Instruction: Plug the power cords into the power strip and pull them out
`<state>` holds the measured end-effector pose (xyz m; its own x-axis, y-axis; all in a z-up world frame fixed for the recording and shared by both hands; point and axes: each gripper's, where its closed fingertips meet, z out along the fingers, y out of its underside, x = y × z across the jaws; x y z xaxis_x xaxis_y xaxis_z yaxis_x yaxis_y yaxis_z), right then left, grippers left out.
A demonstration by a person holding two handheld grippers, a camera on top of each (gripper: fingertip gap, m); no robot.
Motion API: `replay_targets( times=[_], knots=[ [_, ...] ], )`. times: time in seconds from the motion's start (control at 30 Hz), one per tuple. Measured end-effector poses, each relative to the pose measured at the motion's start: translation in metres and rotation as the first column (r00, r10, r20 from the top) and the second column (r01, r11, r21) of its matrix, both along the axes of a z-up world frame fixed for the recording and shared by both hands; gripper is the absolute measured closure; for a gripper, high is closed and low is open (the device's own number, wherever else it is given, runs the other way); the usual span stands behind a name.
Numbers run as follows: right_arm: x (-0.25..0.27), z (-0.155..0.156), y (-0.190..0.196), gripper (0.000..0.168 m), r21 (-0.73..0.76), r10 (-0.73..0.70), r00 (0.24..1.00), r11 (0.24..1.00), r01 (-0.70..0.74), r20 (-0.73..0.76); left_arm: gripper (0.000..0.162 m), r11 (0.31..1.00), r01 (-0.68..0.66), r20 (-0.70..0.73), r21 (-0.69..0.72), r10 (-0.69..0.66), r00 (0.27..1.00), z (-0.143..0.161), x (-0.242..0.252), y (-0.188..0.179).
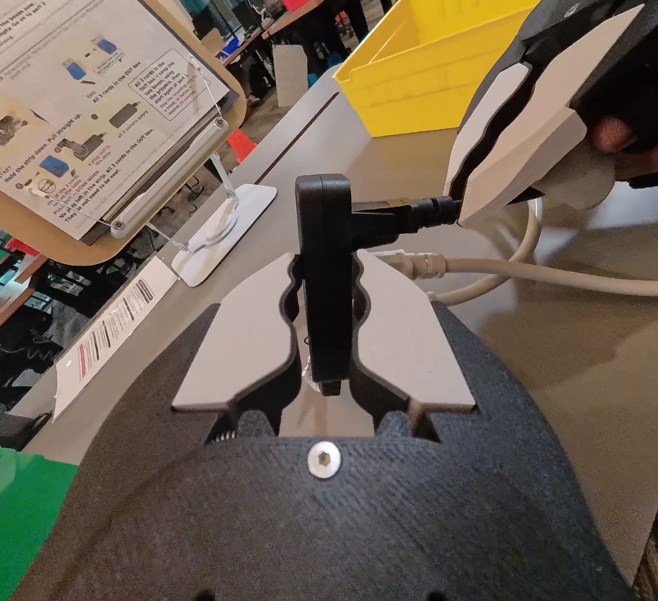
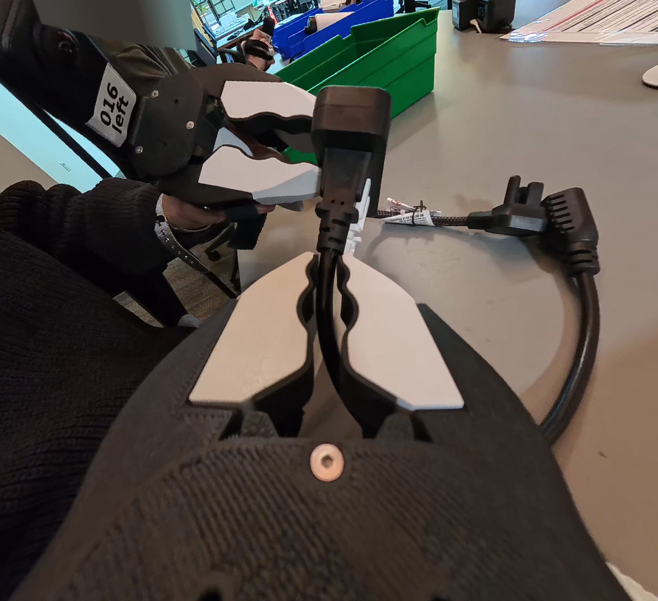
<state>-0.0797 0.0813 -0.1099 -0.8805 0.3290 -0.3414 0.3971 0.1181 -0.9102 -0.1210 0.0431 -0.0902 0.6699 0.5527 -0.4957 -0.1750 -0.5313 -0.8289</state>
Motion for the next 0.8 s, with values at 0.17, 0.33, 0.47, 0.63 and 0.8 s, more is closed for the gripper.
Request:
replay_targets(
  times=[0.17,0.33,0.47,0.63,0.8],
  knots=[
    [0.0015,-0.0018,-0.0013,0.155,0.022,0.011,1.000,1.000,-0.010,-0.025,0.136,1.000,0.002,-0.023,-0.006,-0.002,1.000,-0.0010,-0.0003,-0.0006],
    [0.0023,-0.0013,-0.0027,0.148,0.024,0.011,0.999,1.000,-0.010,-0.044,0.136,1.000,-0.005,-0.019,-0.003,0.005,1.000,-0.0016,-0.0015,-0.0013],
    [0.0017,-0.0021,-0.0031,0.147,0.049,-0.003,0.997,0.999,0.007,-0.083,0.136,1.000,-0.013,-0.011,-0.002,0.013,1.000,-0.0019,-0.0018,-0.0016],
    [-0.0008,-0.0044,-0.0029,0.150,0.084,-0.021,0.992,0.996,0.032,-0.122,0.137,1.000,-0.025,-0.001,0.001,0.025,1.000,-0.0023,-0.0023,-0.0019],
    [-0.0033,-0.0075,-0.0023,0.155,0.111,-0.033,0.990,0.993,0.048,-0.134,0.137,1.000,-0.029,0.008,0.012,0.029,1.000,-0.0033,-0.0022,-0.0019]
  ],
)
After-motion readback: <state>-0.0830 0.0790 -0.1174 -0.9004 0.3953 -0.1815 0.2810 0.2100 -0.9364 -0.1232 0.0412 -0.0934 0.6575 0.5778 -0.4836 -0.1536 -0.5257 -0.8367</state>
